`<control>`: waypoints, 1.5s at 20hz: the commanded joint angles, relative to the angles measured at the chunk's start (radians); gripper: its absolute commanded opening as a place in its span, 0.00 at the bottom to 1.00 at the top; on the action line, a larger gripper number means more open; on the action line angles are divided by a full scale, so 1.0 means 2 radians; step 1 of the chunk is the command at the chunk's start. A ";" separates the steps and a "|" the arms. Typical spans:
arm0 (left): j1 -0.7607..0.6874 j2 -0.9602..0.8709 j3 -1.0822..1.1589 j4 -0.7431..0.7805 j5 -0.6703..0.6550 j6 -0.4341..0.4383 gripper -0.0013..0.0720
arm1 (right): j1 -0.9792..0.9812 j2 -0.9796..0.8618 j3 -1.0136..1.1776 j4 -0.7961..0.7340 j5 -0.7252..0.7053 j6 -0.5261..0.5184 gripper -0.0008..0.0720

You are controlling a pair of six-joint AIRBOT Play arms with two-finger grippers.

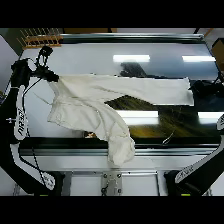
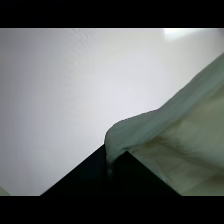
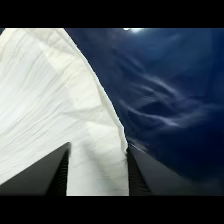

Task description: Fold the clothes and pants, and hang the long-sleeved shirts on hangers.

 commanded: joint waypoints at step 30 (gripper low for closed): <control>0.009 0.022 0.001 -0.038 0.208 -0.091 0.80 | 0.042 0.151 0.001 -0.113 -0.138 0.138 0.93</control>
